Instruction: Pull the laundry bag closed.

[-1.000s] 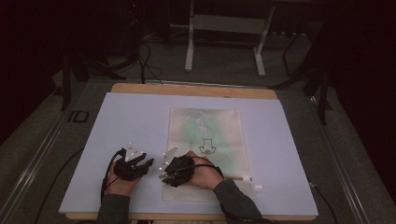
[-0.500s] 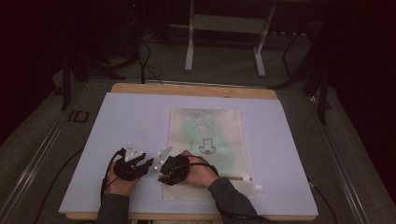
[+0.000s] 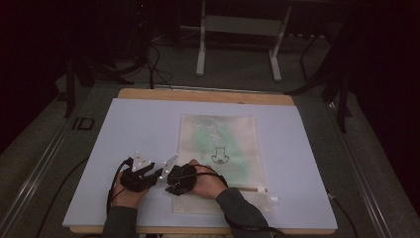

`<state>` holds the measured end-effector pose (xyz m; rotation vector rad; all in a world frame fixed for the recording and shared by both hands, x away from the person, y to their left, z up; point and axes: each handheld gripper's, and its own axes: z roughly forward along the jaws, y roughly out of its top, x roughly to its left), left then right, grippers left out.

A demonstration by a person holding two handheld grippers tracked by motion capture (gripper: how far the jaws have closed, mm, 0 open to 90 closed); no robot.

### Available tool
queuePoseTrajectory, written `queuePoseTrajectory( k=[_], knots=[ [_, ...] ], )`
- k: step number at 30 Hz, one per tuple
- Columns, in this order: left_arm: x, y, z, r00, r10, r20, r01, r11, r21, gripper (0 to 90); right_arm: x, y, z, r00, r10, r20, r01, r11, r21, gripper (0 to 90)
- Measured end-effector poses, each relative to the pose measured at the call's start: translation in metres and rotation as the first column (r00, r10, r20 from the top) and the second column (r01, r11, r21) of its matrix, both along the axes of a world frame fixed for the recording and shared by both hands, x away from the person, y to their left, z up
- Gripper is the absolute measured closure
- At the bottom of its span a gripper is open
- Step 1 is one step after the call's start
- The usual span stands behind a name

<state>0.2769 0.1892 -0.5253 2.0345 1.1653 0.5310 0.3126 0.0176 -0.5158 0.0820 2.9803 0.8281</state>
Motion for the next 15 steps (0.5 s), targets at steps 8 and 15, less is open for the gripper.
queuePoseTrajectory(
  k=[8, 15],
  knots=[
    [0.0001, -0.0007, -0.0004, 1.0, -0.001, -0.002, 0.001, 1.0, 0.0, 59.1, 0.0034, 0.0009, -0.0001, 0.9995, -0.032, -0.01, 0.032, 0.9995, -0.002, 79.1],
    [0.0001, -0.0005, -0.0003, 1.0, 0.001, -0.001, -0.001, 1.0, -0.003, 59.1, 0.0029, 0.0007, -0.0003, 0.9996, -0.028, -0.01, 0.028, 0.9996, 0.009, 80.8]
  ],
)
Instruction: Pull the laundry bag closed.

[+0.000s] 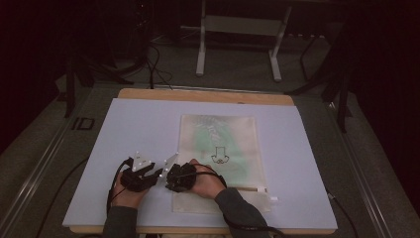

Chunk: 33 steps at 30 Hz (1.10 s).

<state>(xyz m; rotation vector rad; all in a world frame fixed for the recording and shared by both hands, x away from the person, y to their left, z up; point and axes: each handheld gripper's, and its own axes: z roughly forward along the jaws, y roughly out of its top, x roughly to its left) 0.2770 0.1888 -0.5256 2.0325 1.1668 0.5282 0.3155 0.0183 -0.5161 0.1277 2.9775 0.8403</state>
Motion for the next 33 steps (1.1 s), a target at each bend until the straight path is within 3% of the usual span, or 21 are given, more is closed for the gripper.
queuePoseTrajectory(
  k=[17, 24, 33],
  knots=[
    [0.0, 0.0, 0.0, 1.0, -0.002, -0.001, 0.002, 1.0, 0.003, 59.0, -0.004, -0.005, 0.008, 0.9999, 0.006, 0.008, -0.006, 0.9991, 0.043, 81.0],
    [0.0, -0.001, 0.0, 1.0, -0.002, -0.002, 0.002, 1.0, 0.007, 59.0, -0.007, -0.017, 0.019, 0.9995, 0.005, 0.03, -0.007, 0.9982, 0.059, 81.0],
    [0.0, -0.001, -0.001, 0.9999, -0.007, -0.009, 0.007, 1.0, 0.005, 59.0, -0.008, -0.033, 0.018, 0.9997, -0.009, 0.023, 0.008, 0.999, 0.044, 81.0]
  ],
)
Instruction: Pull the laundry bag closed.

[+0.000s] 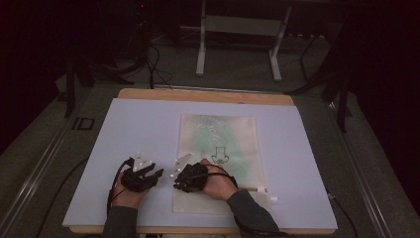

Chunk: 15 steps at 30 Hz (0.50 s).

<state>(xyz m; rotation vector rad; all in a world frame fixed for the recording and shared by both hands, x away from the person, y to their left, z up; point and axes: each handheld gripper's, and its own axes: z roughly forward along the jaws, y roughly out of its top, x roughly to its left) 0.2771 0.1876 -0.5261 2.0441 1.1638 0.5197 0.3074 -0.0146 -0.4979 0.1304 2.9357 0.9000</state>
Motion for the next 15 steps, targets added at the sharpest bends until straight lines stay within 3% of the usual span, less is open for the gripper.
queuePoseTrajectory(
  k=[5, 9, 15],
  knots=[
    [0.0, -0.001, 0.0, 1.0, -0.002, 0.0, 0.002, 1.0, -0.005, 59.0, 0.002, -0.005, -0.006, 0.9998, 0.001, -0.019, -0.002, 0.9999, -0.014, 81.0],
    [0.0, -0.001, 0.0, 1.0, -0.006, 0.0, 0.006, 1.0, -0.003, 58.9, 0.005, -0.004, -0.012, 0.999, -0.001, -0.046, -0.002, 0.9982, -0.06, 80.7],
    [-0.001, -0.002, 0.0, 0.9998, -0.018, 0.001, 0.018, 0.9998, -0.007, 58.9, 0.008, -0.003, -0.014, 0.9968, -0.001, -0.08, -0.005, 0.9979, -0.065, 79.8]
  ],
)
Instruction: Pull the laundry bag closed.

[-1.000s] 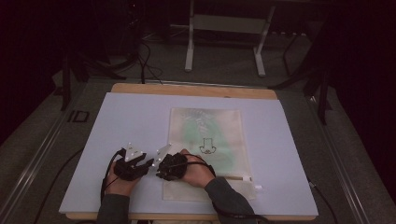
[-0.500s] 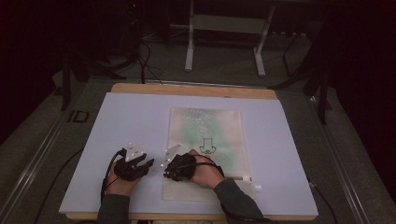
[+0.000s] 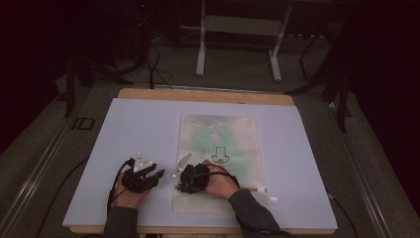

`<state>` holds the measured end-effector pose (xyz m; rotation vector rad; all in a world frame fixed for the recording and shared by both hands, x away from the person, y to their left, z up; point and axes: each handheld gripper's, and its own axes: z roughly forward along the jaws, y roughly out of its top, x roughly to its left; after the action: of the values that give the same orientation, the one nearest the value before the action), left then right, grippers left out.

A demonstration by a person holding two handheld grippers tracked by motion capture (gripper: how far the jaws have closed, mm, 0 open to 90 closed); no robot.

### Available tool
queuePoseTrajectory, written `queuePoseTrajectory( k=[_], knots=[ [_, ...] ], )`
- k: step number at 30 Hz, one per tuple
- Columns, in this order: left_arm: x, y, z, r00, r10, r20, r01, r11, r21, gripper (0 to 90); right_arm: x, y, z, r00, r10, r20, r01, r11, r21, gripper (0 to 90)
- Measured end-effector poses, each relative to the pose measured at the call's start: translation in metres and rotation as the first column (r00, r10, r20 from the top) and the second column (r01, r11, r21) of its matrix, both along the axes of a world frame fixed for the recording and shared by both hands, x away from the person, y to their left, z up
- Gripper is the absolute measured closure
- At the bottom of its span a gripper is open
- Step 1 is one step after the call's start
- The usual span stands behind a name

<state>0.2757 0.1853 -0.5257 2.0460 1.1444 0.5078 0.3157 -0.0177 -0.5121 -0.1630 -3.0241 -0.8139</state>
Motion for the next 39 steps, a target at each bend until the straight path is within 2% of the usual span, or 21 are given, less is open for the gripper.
queuePoseTrajectory(
  k=[6, 12, 16, 21, 24, 27, 39],
  knots=[
    [-0.001, -0.002, 0.001, 0.9999, -0.012, 0.0, 0.012, 0.9998, -0.013, 60.1, 0.0, 0.004, 0.0, 1.0, 0.007, -0.006, -0.007, 0.9998, -0.02, 80.8],
    [-0.003, -0.008, 0.001, 0.9985, -0.054, -0.009, 0.054, 0.9983, -0.02, 63.2, 0.0, 0.001, -0.002, 1.0, 0.007, -0.004, -0.007, 0.9999, 0.009, 81.7],
    [-0.004, -0.013, 0.001, 0.9964, -0.084, -0.013, 0.084, 0.9962, -0.022, 69.0, -0.002, 0.001, -0.002, 0.9998, 0.017, 0.013, -0.017, 0.9998, 0.005, 81.7],
    [-0.005, -0.017, 0.001, 0.9933, -0.114, -0.021, 0.113, 0.9931, -0.032, 75.1, -0.002, 0.0, -0.002, 0.9998, 0.013, 0.013, -0.013, 0.9999, 0.01, 81.7],
    [-0.005, -0.019, 0.001, 0.9909, -0.13, -0.034, 0.129, 0.9909, -0.039, 82.7, -0.002, 0.0, -0.002, 0.9999, 0.012, 0.013, -0.012, 0.9999, 0.009, 81.6],
    [-0.005, -0.023, 0.0, 0.9876, -0.149, -0.049, 0.147, 0.988, -0.047, 86.6, -0.003, 0.001, -0.002, 0.9998, 0.012, 0.017, -0.012, 0.9999, 0.006, 81.6],
    [-0.003, -0.033, -0.004, 0.9809, -0.18, -0.074, 0.174, 0.9818, -0.076, 88.7, -0.004, 0.0, -0.002, 0.9995, 0.016, 0.027, -0.017, 0.9998, 0.008, 81.6]
  ],
)
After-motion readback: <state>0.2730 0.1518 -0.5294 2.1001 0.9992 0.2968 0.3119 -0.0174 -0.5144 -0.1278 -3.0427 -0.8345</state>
